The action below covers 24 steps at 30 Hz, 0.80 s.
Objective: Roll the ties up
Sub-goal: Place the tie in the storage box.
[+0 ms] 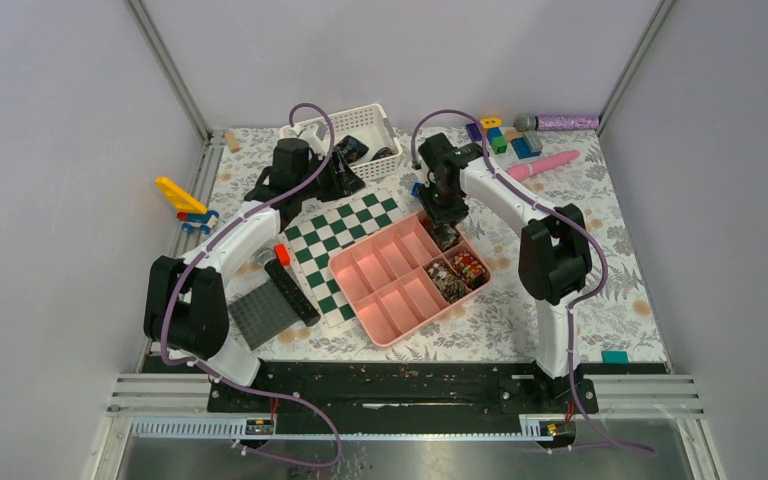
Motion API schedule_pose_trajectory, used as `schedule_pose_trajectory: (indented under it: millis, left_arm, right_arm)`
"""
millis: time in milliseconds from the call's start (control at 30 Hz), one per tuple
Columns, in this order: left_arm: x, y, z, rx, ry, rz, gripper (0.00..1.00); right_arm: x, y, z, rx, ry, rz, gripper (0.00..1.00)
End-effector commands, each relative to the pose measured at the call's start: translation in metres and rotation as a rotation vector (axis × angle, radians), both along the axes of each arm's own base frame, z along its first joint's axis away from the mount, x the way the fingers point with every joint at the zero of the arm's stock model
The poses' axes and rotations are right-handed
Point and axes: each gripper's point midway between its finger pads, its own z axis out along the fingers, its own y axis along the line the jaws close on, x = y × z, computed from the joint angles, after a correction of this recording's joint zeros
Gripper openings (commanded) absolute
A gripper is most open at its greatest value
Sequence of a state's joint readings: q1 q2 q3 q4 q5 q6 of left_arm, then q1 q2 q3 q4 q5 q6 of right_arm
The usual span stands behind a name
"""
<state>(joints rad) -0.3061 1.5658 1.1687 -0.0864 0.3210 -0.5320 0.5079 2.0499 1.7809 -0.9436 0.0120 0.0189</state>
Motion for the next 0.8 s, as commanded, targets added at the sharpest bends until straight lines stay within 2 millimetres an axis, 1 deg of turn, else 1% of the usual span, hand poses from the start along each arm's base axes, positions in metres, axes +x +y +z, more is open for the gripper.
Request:
schedule_pose_trajectory:
  millis: [0, 133, 300, 400, 533, 767]
  left_arm:
    - [0.004, 0.003, 0.029, -0.024, -0.099, 0.009, 0.46]
    - [0.004, 0.003, 0.029, -0.029, -0.096, 0.007, 0.46]
    - [0.004, 0.003, 0.028, -0.031, -0.092, 0.004, 0.47]
    - [0.003, 0.002, 0.029, -0.037, -0.089, 0.0, 0.47]
    - [0.002, 0.002, 0.032, -0.041, -0.091, 0.003, 0.47]
    - [0.002, 0.005, 0.039, -0.035, -0.087, 0.023, 0.5]
  right_arm:
    - [0.011, 0.004, 0.006, -0.008, -0.051, 0.014, 0.46]
    - [0.012, 0.006, 0.004, 0.003, -0.053, 0.016, 0.52]
    - [0.011, 0.008, 0.002, 0.011, -0.044, 0.019, 0.57]
    - [0.01, 0.008, 0.006, 0.017, -0.052, 0.019, 0.59]
    - [0.012, 0.007, 0.022, 0.029, -0.087, 0.016, 0.63]
    - [0.014, 0.01, 0.062, 0.08, -0.165, 0.009, 0.69]
